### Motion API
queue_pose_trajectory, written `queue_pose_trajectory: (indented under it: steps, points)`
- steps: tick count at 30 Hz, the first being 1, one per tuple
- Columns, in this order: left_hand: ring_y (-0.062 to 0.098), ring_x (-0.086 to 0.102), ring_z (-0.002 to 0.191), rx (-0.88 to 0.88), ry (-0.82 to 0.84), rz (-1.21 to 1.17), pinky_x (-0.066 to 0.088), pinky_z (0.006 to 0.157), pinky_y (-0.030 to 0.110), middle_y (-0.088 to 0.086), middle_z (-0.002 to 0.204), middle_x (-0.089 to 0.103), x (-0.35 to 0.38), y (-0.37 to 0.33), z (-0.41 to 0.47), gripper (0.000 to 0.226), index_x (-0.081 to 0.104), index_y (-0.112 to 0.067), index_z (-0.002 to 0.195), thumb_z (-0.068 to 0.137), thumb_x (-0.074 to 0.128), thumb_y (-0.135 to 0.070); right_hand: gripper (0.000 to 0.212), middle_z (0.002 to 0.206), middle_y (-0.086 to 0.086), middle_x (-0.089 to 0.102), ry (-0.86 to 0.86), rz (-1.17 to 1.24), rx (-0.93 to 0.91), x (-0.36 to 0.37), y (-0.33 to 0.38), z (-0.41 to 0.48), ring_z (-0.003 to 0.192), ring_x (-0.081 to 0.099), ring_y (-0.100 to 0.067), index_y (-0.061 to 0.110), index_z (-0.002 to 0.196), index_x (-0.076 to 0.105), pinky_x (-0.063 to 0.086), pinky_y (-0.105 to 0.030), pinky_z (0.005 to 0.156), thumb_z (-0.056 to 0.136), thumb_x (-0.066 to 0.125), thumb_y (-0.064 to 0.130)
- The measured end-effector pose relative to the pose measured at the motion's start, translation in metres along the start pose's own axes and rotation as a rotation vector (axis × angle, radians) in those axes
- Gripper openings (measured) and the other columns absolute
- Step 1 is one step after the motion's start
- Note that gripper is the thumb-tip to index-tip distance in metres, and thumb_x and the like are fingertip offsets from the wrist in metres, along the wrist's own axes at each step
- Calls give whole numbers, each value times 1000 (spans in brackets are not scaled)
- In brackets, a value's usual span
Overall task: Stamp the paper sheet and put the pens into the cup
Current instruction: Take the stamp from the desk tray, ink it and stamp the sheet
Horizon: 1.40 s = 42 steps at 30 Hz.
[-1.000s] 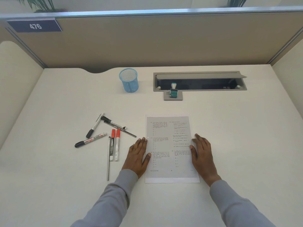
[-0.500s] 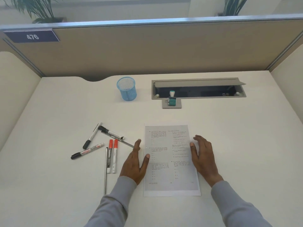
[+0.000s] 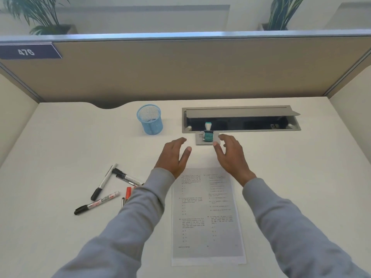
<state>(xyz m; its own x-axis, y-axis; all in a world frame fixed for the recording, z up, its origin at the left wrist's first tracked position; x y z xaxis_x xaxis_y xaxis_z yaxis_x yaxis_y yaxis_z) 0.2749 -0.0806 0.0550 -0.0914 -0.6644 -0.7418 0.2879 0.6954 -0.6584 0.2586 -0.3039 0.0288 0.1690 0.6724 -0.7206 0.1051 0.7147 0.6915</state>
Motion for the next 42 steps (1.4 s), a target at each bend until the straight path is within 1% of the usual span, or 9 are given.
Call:
queue_pose_trajectory:
  steps: [8,13,16,19,21,25,30,36,42]
  points:
    - [31,44,133,-62,255,73,33,109,34,11,148,47,38,13,54,53,41,-11,146,99,53,-32,51,130,-8,61,43,-45,133,19,2,54,119,58,-25,15,139,54,54,-41,95,98,59,44]
    - [32,40,137,-128,371,112,34,113,39,9,157,34,60,19,75,79,27,-15,153,89,66,-38,65,128,-13,64,19,4,300,26,1,78,118,61,-31,8,132,56,56,-49,95,91,61,59]
    - [35,37,136,-124,379,139,33,113,40,9,159,30,69,22,82,84,26,-16,153,86,69,-42,67,121,-11,69,46,26,381,30,3,90,114,64,-31,9,123,60,56,-51,94,86,64,65]
    - [36,37,133,-117,375,144,33,111,40,9,158,30,75,26,86,85,29,-16,153,84,71,-43,52,98,-4,68,39,-18,402,34,8,97,99,66,-28,12,98,63,56,-52,90,85,68,62]
    - [36,35,134,-117,365,140,31,112,39,9,158,29,77,28,87,84,32,-17,152,83,72,-42,45,90,-2,65,34,-34,423,37,9,99,95,66,-28,12,91,63,55,-52,90,86,71,56]
    - [36,36,133,-129,348,122,31,112,38,8,157,32,79,32,89,80,36,-19,150,82,74,-39,45,94,-9,73,19,-19,473,43,8,98,93,67,-29,6,85,70,57,-51,88,87,72,51]
    - [36,36,133,-157,343,116,33,111,39,8,154,34,81,34,92,82,35,-22,150,81,75,-39,38,90,-5,72,22,43,553,48,10,100,91,66,-27,10,79,74,55,-50,91,86,70,48]
    - [35,41,126,-166,320,108,36,106,37,8,144,41,83,35,96,78,41,-25,147,79,77,-39,29,87,-3,71,12,178,655,48,11,103,90,67,-26,15,82,72,52,-53,95,80,76,43]
    - [34,42,125,-154,317,79,37,106,37,8,140,43,84,38,98,74,44,-28,145,79,77,-37,27,76,9,64,-34,300,650,43,7,91,96,67,-24,27,66,63,50,-53,99,79,80,43]
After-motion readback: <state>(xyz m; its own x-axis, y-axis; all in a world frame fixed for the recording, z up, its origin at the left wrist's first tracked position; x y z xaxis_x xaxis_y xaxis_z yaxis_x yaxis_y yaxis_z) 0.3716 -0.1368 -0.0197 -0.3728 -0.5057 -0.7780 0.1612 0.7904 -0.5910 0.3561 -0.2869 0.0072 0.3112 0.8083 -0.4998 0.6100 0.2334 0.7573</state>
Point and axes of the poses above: each hand's wrist, its own z-axis towards the middle knuckle, its own x-axis out of the palm, y = z × x, the point moved 4 cm from there along z, towards the middle knuckle
